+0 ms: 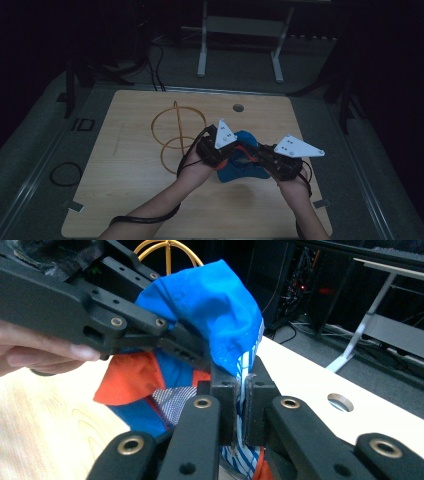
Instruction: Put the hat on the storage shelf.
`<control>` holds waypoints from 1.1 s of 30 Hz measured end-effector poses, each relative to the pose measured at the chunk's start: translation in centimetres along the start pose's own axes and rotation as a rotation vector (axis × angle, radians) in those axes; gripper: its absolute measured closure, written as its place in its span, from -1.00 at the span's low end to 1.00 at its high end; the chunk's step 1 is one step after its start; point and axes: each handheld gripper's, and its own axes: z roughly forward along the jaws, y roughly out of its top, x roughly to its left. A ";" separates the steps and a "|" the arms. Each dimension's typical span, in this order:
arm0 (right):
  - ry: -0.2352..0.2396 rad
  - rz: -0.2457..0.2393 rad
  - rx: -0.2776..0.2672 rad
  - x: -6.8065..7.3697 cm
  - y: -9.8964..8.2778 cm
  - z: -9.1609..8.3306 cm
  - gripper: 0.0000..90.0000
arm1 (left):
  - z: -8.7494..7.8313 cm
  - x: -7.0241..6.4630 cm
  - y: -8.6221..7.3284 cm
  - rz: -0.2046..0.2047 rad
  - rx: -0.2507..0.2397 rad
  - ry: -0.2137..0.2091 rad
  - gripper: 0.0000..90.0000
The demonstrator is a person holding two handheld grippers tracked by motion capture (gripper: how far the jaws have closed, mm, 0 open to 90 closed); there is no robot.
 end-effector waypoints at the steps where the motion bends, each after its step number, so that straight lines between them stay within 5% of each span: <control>1: -0.002 0.006 -0.002 0.0 -0.1 -0.1 0.88 | -0.1 0.0 0.1 0.004 -0.001 -0.007 0.95; 5: 0.003 0.028 -0.007 0.1 -0.3 -0.7 0.81 | -0.3 -0.2 0.4 0.038 -0.008 0.008 0.95; 10: 0.026 0.042 -0.017 0.6 -0.6 -1.9 0.45 | -0.7 -0.1 0.6 0.093 -0.027 0.044 0.95; 16: 0.078 0.051 -0.059 1.0 -0.7 -4.3 0.22 | -1.2 0.8 0.4 0.113 -0.071 0.013 0.95; 19: 0.078 0.045 -0.078 0.8 -0.4 -5.3 0.18 | -1.5 1.1 0.4 0.133 -0.092 -0.019 0.95; 25: 0.053 0.066 -0.104 -0.6 0.0 -6.9 0.18 | -2.7 1.3 0.2 0.243 -0.210 -0.176 0.95; 27: 0.060 0.071 -0.102 -0.8 -0.1 -7.0 0.19 | -2.9 1.3 0.2 0.256 -0.221 -0.205 0.95; 29: 0.083 0.077 -0.092 -0.8 -0.5 -7.0 0.19 | -3.2 1.6 -0.2 0.291 -0.281 -0.294 0.95; 33: 0.122 0.068 -0.076 -0.3 -1.0 -6.9 0.22 | -3.5 2.2 -0.9 0.302 -0.348 -0.350 0.94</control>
